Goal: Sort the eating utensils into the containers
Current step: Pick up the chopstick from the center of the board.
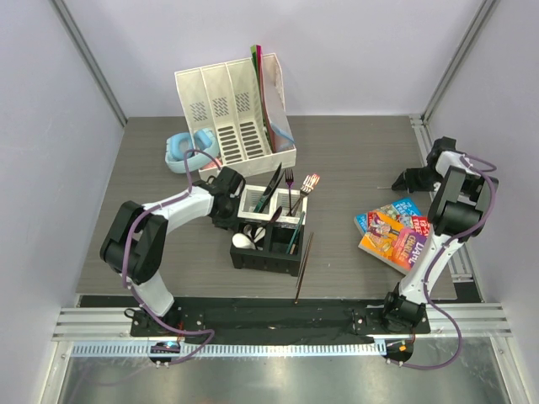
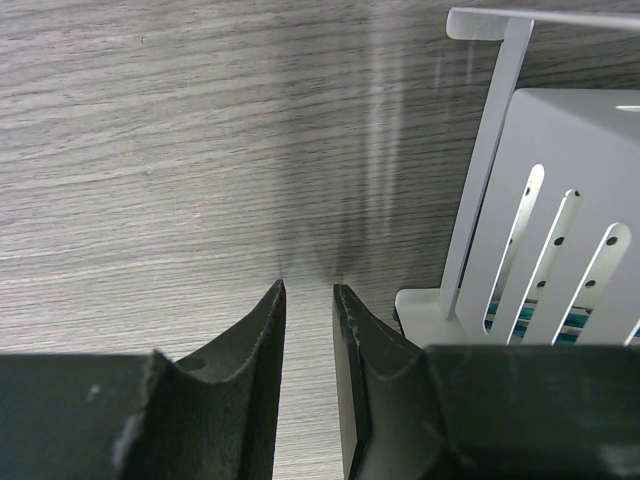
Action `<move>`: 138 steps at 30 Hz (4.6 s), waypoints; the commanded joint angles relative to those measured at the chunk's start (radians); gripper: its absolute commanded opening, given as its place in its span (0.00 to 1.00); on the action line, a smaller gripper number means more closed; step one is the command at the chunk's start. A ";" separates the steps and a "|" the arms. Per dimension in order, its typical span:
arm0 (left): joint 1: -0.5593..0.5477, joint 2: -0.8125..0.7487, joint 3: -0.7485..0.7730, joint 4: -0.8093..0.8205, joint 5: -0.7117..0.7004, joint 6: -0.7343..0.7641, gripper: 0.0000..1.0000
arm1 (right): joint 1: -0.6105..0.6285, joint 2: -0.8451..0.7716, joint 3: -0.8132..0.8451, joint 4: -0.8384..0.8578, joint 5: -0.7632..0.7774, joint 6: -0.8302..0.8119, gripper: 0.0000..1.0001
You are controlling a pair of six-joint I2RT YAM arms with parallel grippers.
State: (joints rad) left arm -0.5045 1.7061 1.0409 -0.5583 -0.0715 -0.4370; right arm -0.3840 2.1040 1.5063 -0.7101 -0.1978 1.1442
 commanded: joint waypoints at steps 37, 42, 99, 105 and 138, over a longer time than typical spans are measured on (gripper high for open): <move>0.003 -0.036 0.019 -0.014 -0.034 0.004 0.25 | -0.001 0.079 0.195 -0.364 0.195 0.202 0.49; 0.004 -0.040 0.011 -0.012 -0.034 0.007 0.25 | -0.001 0.119 0.274 -0.350 0.175 0.224 0.50; 0.007 -0.046 -0.022 -0.026 -0.065 0.012 0.24 | 0.096 0.220 0.256 -0.342 0.413 0.212 0.01; 0.007 -0.046 -0.021 -0.031 -0.070 0.009 0.25 | 0.105 0.218 0.241 -0.284 0.402 0.189 0.01; 0.009 -0.045 -0.016 -0.002 -0.039 0.014 0.24 | 0.198 -0.260 -0.010 -0.012 -0.107 0.149 0.01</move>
State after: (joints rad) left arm -0.5014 1.6985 1.0237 -0.5800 -0.1204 -0.4366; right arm -0.1940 1.9430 1.5116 -0.7151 -0.2096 1.3384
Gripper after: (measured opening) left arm 0.244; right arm 0.036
